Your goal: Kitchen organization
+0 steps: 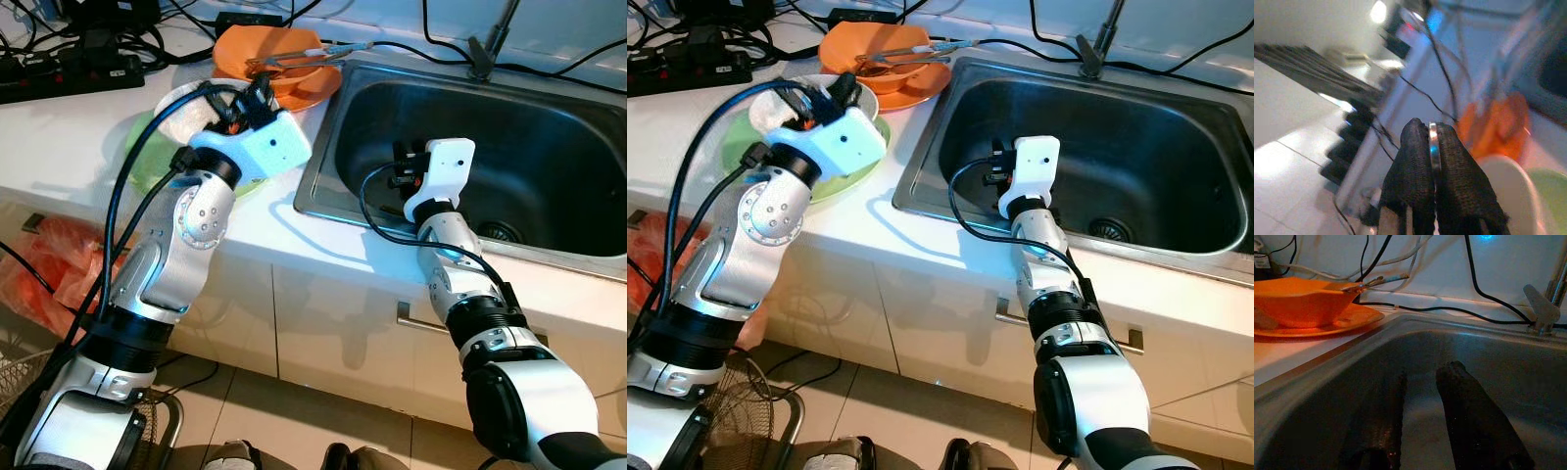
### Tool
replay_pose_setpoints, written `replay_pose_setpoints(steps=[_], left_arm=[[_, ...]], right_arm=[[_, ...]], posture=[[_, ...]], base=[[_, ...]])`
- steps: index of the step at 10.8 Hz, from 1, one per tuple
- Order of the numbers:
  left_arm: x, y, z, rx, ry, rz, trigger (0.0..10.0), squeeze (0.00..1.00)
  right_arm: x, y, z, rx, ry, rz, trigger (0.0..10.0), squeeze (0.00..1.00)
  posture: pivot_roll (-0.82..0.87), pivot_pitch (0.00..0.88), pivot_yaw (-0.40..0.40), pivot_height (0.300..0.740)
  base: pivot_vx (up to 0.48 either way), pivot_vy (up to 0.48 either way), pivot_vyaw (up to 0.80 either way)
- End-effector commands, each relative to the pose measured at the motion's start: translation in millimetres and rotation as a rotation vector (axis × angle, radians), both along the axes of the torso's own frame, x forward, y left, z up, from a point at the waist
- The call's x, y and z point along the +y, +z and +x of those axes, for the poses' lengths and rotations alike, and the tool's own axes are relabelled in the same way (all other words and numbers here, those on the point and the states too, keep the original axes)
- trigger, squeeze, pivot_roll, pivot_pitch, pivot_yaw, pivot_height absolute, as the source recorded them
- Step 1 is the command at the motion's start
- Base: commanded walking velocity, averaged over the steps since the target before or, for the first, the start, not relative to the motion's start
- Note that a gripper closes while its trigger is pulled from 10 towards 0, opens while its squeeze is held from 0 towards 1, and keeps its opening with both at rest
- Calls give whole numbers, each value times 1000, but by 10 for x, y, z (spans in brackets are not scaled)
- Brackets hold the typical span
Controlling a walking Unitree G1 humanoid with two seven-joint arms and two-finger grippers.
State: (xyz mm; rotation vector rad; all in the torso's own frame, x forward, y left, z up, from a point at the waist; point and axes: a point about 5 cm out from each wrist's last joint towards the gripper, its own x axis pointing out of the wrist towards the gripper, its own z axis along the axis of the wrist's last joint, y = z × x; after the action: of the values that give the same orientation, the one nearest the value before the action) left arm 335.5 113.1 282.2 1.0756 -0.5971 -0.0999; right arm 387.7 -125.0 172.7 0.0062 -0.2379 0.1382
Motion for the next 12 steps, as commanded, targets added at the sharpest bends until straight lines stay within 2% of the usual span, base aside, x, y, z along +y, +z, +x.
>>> replay_pose_setpoints(steps=[1,2,3,4,5,6,7,8,9,10,11,12], left_arm=[[-90,231,-91,-115,-60,-27,10000,0],[-215,349,-181,-172,-156,-55,10000,0],[-451,445,-326,-196,-340,-113,10000,0],[-522,444,-356,-172,-403,-159,10000,0],[-607,418,-356,-86,-502,-313,10000,0],[-659,387,-343,-3,-573,-420,10000,0],[-684,352,-332,74,-643,-554,10000,0],[-684,316,-305,156,-697,-679,10000,0],[-669,262,-267,253,-743,-811,10000,0],[-650,250,-251,277,-754,-861,10000,0],[-581,236,-206,316,-770,-971,10000,0],[-533,200,-168,359,-777,-1025,10000,0]], right_arm=[[20,-243,-64,87,7,3,10000,0],[19,-244,-65,87,8,1,10000,0],[23,-248,-67,87,10,-2,10000,0],[26,-248,-67,86,11,-4,10000,0],[25,-246,-67,83,7,-11,10000,0],[-2,-244,-66,79,-8,-23,10000,0],[-47,-243,-72,66,-26,-72,10000,0],[-76,-244,-77,55,-39,-115,10000,365],[-101,-230,-84,28,-58,-191,10000,1000],[-115,-221,-84,16,-68,-229,10000,1000],[-141,-197,-85,-19,-88,-364,10000,0],[-165,-179,-90,-51,-108,-435,10000,0]], posture=[[126,135,-59,740],[129,131,-57,740],[127,124,-54,740],[126,121,-53,740],[122,114,-50,740],[120,112,-48,740],[119,111,-45,740],[119,112,-44,740],[118,117,-42,740],[117,122,-41,740],[118,126,-41,740],[116,133,-42,740]], base=[[0,0,0],[0,0,0],[0,0,0],[0,0,0],[0,0,0],[0,0,0],[0,0,0],[0,0,0],[0,0,0],[0,0,0],[0,0,0],[0,0,0]])
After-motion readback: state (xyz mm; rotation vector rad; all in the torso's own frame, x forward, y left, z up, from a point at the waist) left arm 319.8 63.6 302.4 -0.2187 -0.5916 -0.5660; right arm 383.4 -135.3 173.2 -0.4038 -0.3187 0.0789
